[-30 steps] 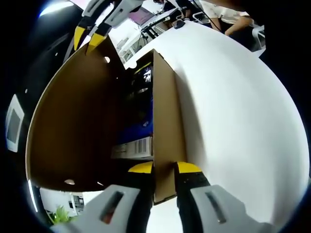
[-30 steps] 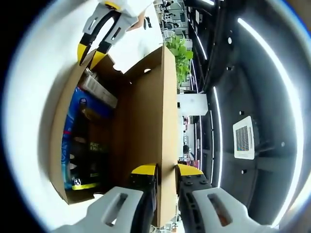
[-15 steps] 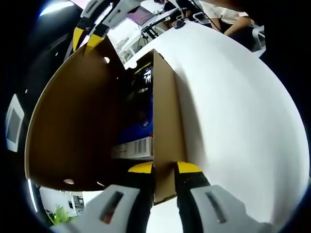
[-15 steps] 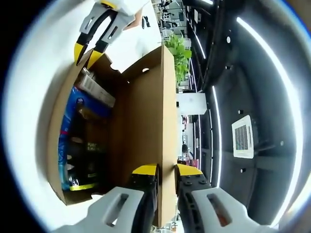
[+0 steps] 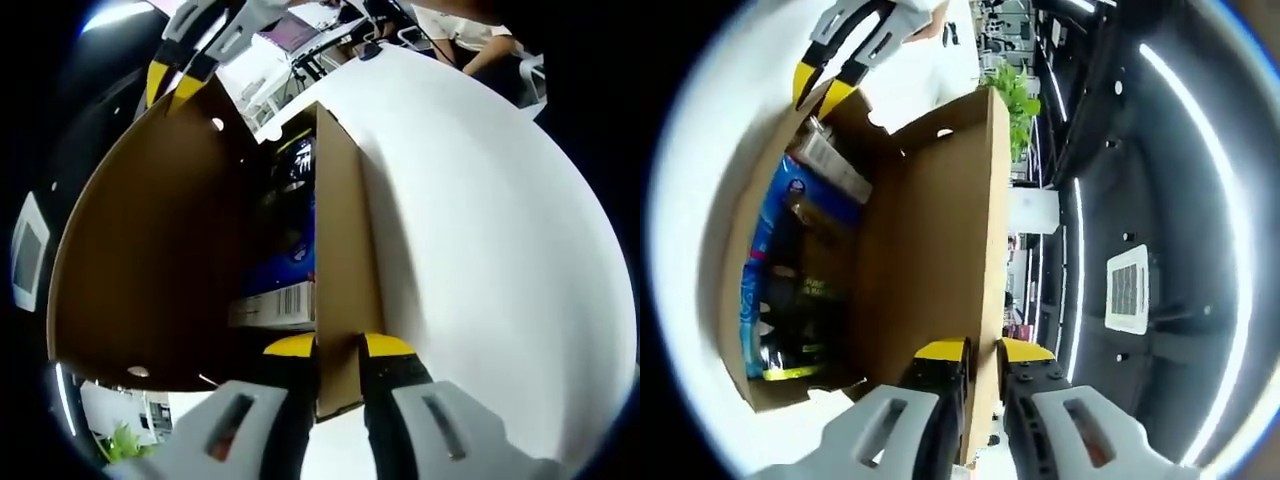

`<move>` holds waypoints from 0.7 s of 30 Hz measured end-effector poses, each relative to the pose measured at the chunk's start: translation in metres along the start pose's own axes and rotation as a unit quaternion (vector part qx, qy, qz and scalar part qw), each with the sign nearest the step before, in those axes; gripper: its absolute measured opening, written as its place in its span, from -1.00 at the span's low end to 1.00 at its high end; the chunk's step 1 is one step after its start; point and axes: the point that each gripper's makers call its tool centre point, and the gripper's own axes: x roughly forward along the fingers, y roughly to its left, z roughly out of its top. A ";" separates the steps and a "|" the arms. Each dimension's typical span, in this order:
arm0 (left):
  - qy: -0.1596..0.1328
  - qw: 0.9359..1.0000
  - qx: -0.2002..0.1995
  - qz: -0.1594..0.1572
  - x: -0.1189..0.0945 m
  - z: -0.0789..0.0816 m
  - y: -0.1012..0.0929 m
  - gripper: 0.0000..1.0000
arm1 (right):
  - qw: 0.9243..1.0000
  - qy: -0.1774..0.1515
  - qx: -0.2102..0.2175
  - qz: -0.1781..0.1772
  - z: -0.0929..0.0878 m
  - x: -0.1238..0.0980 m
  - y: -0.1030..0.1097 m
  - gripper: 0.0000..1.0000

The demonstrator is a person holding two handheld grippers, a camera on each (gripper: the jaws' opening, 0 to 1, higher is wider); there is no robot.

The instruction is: Operate the shoe box by opening the lid, removing the specified soft item, and placing it in the target area until the item is outside and the box remains undamaged.

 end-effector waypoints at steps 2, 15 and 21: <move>0.000 1.000 0.000 0.001 0.000 0.000 0.000 -0.69 | 1.000 0.003 -0.008 -0.007 0.000 0.002 0.000 -0.83; -0.001 1.000 -0.002 -0.002 0.000 0.000 0.000 -0.69 | 1.000 0.011 -0.011 -0.020 -0.001 0.005 -0.004 -0.86; -0.002 1.000 -0.002 -0.001 0.000 -0.001 0.000 -0.69 | 1.000 0.013 0.001 -0.018 -0.002 0.008 -0.006 -0.86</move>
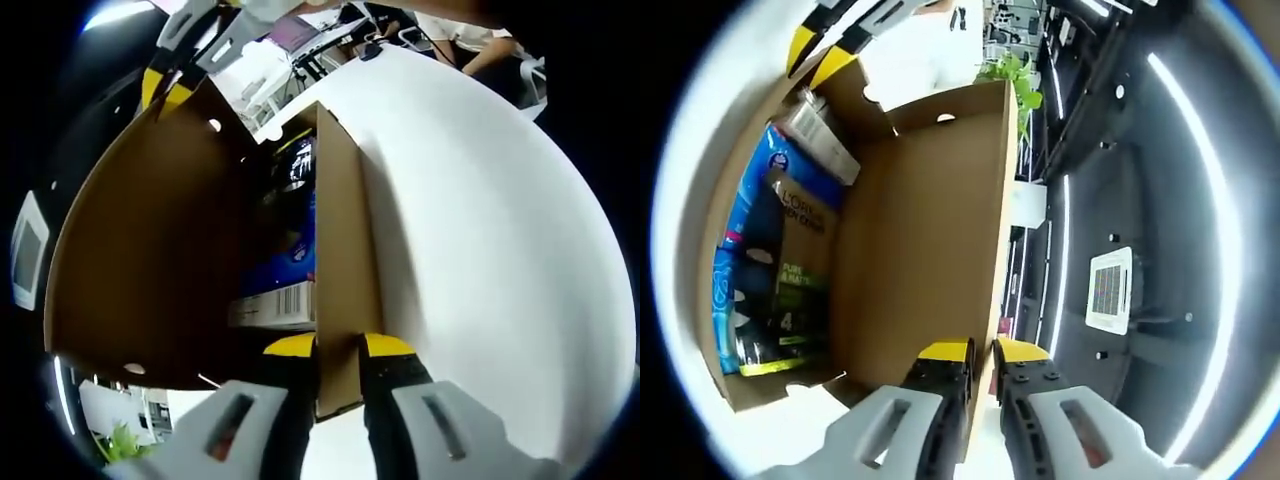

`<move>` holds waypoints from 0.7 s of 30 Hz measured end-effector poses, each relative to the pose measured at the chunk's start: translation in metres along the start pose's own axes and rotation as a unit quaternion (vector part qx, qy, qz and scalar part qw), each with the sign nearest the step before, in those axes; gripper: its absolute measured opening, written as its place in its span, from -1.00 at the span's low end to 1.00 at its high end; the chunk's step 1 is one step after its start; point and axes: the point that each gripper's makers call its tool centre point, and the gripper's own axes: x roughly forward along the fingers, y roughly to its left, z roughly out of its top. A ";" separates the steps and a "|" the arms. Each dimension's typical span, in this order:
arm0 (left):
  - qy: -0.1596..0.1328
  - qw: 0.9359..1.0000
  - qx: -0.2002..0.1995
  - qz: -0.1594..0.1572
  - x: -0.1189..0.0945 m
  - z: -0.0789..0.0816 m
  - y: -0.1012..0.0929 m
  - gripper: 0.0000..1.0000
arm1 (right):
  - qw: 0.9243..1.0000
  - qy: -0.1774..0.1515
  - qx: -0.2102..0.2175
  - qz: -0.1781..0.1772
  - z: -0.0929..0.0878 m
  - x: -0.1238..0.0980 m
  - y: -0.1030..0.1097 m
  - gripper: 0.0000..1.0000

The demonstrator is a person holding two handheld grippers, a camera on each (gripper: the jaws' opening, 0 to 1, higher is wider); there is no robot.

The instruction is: Operate the shoe box by opening the lid, removing the specified soft item, and placing it in the target area until the item is outside and the box remains undamaged.

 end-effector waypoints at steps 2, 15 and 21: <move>-0.001 1.000 0.002 -0.004 0.000 0.000 0.000 -0.69 | 1.000 0.001 -0.002 0.002 0.000 0.001 0.000 -0.86; 0.012 0.997 0.006 -0.080 0.000 -0.001 -0.002 -0.78 | 1.000 -0.002 -0.003 0.018 -0.001 0.003 0.001 -0.86; 0.018 0.991 -0.007 -0.131 0.000 -0.001 -0.004 -0.84 | 1.000 -0.001 -0.002 0.017 -0.002 0.005 0.000 -0.86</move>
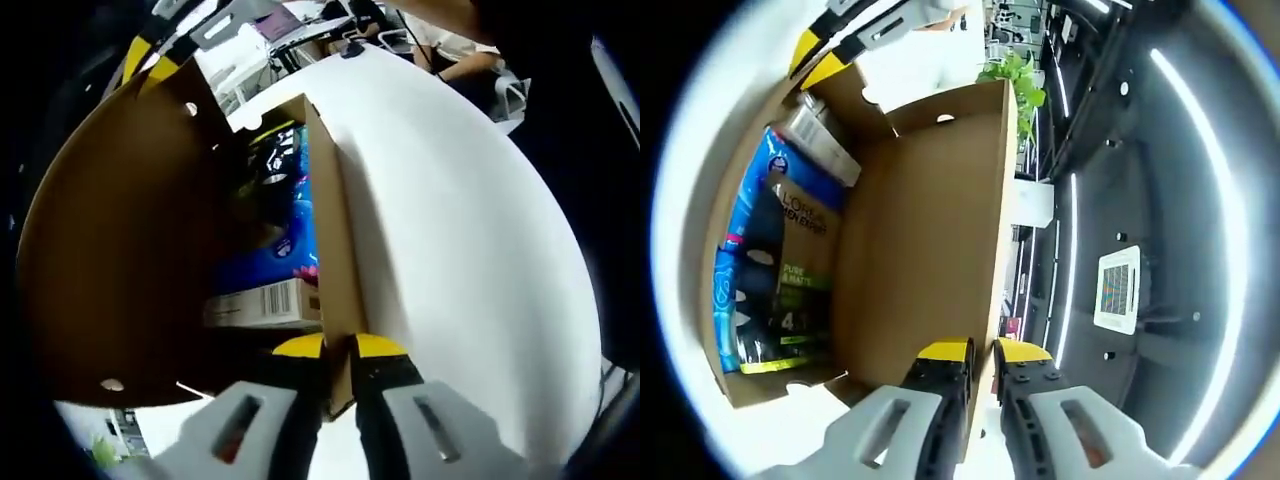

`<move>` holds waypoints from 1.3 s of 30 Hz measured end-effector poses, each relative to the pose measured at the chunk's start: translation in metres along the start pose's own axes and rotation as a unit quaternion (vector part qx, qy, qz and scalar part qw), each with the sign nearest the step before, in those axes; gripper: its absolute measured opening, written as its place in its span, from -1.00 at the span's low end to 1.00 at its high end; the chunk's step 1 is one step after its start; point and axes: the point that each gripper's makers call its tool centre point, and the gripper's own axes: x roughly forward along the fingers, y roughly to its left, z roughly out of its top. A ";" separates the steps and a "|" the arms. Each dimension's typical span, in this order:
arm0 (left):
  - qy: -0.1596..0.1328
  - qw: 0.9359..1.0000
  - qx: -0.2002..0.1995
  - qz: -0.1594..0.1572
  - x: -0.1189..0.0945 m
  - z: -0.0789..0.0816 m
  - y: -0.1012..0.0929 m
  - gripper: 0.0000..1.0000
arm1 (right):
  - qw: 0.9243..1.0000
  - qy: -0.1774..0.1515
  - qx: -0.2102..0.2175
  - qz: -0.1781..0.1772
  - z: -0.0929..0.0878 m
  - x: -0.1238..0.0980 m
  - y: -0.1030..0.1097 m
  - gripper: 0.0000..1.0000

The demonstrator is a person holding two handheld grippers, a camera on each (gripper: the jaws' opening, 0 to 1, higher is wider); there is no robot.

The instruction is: Operate the shoe box by opening the lid, removing the specified soft item, and placing it in the target area until the item is outside and the box remains undamaged.

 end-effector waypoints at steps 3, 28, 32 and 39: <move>0.007 1.000 0.001 -0.006 0.001 0.000 0.001 -0.84 | 1.000 0.001 -0.002 -0.001 0.000 0.001 0.000 -0.86; 0.003 1.000 -0.017 -0.024 0.009 -0.002 -0.001 -0.85 | 0.999 -0.019 0.033 0.038 -0.002 0.009 -0.005 -0.87; 0.003 1.000 -0.017 -0.024 0.009 -0.002 -0.002 -0.85 | 0.999 -0.019 0.030 0.041 -0.003 0.012 -0.005 -0.87; 0.002 1.000 -0.015 -0.025 0.009 -0.002 -0.002 -0.85 | 0.998 -0.020 0.023 0.050 -0.004 0.015 -0.007 -0.87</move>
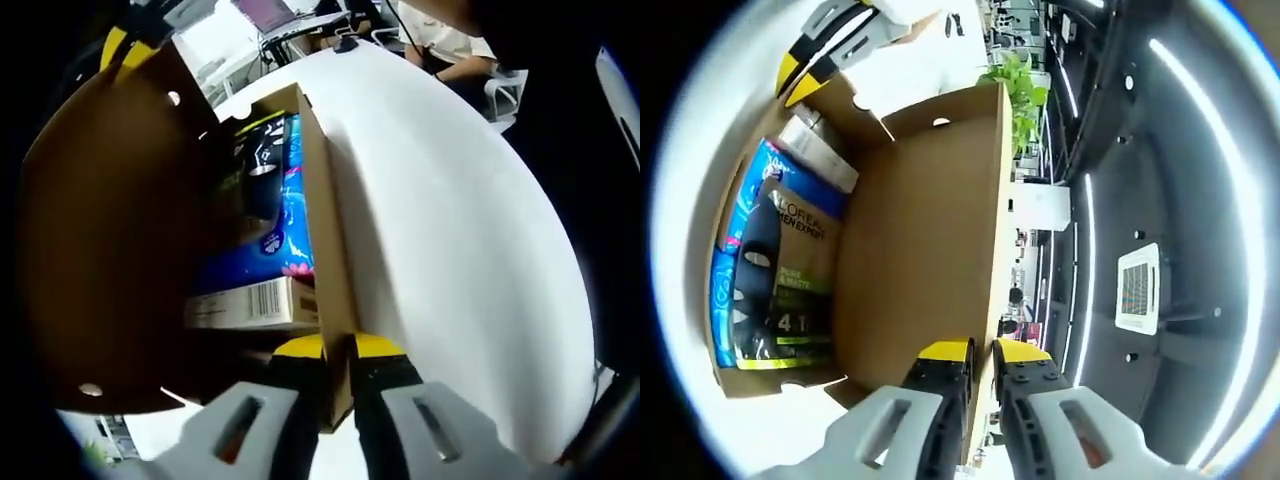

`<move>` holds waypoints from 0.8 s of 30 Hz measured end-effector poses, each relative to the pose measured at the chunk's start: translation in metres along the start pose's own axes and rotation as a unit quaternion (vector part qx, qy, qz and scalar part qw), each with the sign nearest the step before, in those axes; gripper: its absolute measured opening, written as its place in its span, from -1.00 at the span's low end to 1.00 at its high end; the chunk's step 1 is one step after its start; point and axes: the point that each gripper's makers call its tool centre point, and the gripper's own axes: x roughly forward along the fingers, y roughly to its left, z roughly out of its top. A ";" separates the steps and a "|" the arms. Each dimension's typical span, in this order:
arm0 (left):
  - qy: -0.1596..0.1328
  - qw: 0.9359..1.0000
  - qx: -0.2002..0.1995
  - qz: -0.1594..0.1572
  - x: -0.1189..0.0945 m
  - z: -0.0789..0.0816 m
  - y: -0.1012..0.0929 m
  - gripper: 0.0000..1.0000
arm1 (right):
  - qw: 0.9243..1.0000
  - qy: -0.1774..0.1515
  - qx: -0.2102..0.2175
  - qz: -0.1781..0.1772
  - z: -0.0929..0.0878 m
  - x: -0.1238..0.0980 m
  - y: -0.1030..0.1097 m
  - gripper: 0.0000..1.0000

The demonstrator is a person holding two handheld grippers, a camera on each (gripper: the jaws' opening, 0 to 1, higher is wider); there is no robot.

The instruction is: Operate the shoe box by opening the lid, removing the specified soft item, and placing it in the target area until the item is outside and the box remains undamaged.

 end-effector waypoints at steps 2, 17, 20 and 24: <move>0.000 1.000 0.000 0.001 0.000 0.000 0.000 -0.85 | 1.000 -0.003 0.006 0.004 0.000 0.001 -0.001 -0.87; 0.006 1.000 0.006 -0.003 0.004 0.000 -0.001 -0.85 | 0.999 -0.014 0.018 0.024 -0.006 0.015 -0.007 -0.89; 0.008 1.000 0.007 -0.005 0.006 0.000 -0.002 -0.85 | 0.999 -0.014 0.022 0.026 -0.006 0.016 -0.008 -0.90; 0.009 1.000 0.003 -0.009 0.009 0.000 -0.003 -0.85 | 0.999 -0.016 0.018 0.028 -0.006 0.016 -0.008 -0.90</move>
